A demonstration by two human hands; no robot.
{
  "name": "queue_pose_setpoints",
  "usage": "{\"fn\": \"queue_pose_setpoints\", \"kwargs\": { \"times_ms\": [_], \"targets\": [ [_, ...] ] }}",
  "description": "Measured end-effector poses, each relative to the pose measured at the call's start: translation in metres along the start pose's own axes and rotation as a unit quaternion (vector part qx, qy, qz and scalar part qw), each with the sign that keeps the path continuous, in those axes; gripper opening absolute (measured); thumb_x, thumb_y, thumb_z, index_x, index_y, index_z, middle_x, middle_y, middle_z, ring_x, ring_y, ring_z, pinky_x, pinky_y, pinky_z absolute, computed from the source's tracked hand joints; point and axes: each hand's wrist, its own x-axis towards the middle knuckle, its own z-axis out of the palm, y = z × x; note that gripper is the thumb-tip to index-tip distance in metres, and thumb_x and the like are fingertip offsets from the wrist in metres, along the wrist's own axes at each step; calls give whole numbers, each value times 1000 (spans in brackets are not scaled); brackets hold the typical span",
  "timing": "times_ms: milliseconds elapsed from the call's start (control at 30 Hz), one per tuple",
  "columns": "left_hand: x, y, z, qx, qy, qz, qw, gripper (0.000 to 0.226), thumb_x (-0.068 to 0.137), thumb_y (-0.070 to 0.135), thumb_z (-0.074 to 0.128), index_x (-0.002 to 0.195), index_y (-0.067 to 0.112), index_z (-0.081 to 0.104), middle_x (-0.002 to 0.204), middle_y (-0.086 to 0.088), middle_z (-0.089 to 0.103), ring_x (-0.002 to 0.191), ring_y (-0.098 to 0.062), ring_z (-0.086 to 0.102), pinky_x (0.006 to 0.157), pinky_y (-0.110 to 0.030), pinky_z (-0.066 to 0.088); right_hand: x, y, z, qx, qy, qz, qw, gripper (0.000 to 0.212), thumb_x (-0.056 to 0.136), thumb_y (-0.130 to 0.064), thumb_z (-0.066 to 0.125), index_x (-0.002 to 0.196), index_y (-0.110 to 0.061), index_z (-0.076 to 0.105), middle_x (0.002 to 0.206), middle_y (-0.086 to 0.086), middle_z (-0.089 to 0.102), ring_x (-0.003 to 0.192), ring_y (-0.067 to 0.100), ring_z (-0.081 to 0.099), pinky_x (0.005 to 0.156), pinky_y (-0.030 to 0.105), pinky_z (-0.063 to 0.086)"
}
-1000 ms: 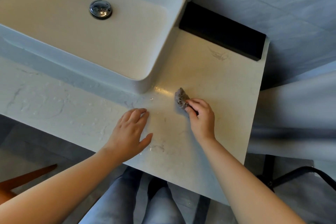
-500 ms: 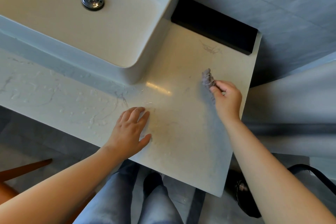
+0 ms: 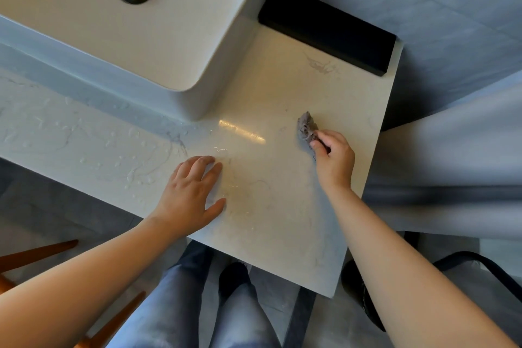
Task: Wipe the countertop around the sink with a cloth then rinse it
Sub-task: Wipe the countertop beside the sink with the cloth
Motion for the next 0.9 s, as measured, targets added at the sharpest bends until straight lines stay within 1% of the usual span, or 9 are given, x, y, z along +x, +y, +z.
{"fn": "queue_pose_setpoints", "kwargs": {
  "times_ms": [300, 433, 467, 533, 633, 667, 700, 800, 900],
  "targets": [
    [1, 3, -2, 6, -7, -12, 1000, 74, 80, 62, 39, 132, 11, 53, 134, -9, 49, 124, -33, 44, 101, -48, 40, -75, -3, 2, -18, -65, -69, 995, 25, 83, -6, 66, 106, -11, 72, 107, 0, 66, 98, 19, 57, 82, 20, 40],
    [2, 11, -7, 13, -10, -25, 1000, 76, 80, 64, 34, 131, 10, 53, 136, -9, 48, 125, -33, 43, 104, -46, 38, -90, -8, -6, 46, -121, -34, 991, 23, 83, -5, 67, 104, -11, 73, 102, -3, 67, 96, 17, 61, 82, 22, 47],
    [0, 15, -8, 13, -9, -19, 1000, 76, 81, 63, 34, 130, 9, 54, 136, -10, 49, 125, -33, 44, 104, -46, 38, -91, -10, -14, 71, -120, -27, 990, 22, 83, -5, 67, 103, -10, 73, 100, -4, 67, 94, 15, 62, 82, 22, 48],
    [-3, 23, -6, 17, -5, 11, 1000, 74, 82, 60, 37, 129, 6, 55, 133, -11, 52, 123, -33, 47, 102, -46, 40, -87, -11, -33, 108, -83, -23, 990, 20, 83, -3, 67, 100, -9, 73, 95, -5, 67, 90, 8, 63, 80, 17, 49],
    [-8, 37, -1, 13, -7, 53, 998, 70, 84, 56, 40, 128, 5, 56, 130, -11, 55, 121, -31, 48, 101, -43, 41, -62, -4, -59, 79, -21, -26, 996, 18, 83, -2, 66, 100, -6, 72, 95, -4, 66, 85, 3, 60, 77, 7, 44],
    [-9, 42, 1, 10, -7, 57, 998, 69, 84, 56, 40, 128, 5, 56, 130, -11, 55, 121, -30, 48, 101, -43, 41, -49, 1, -65, 57, -1, -27, 998, 18, 83, -2, 66, 101, -5, 72, 96, -3, 65, 86, 5, 60, 79, 8, 44],
    [-10, 46, 3, 11, -9, 58, 998, 69, 84, 56, 39, 128, 5, 56, 129, -11, 55, 120, -30, 49, 100, -43, 42, -35, 8, -70, 41, 17, -24, 999, 19, 84, -3, 66, 102, -3, 71, 97, -1, 66, 88, 10, 61, 81, 13, 46],
    [-10, 58, 7, 27, -10, 62, 998, 70, 84, 56, 39, 127, 4, 57, 129, -12, 56, 119, -30, 49, 100, -43, 42, 1, 28, -77, -1, 44, -4, 999, 23, 85, -7, 64, 107, -3, 70, 103, 7, 68, 93, 18, 63, 86, 32, 52],
    [-10, 65, 11, 45, -13, 63, 997, 71, 83, 56, 38, 127, 3, 57, 129, -13, 56, 119, -32, 50, 100, -44, 42, 21, 41, -78, -24, 45, 8, 999, 25, 87, -10, 63, 111, -4, 68, 107, 8, 68, 97, 20, 63, 88, 36, 53]
  ]
}}
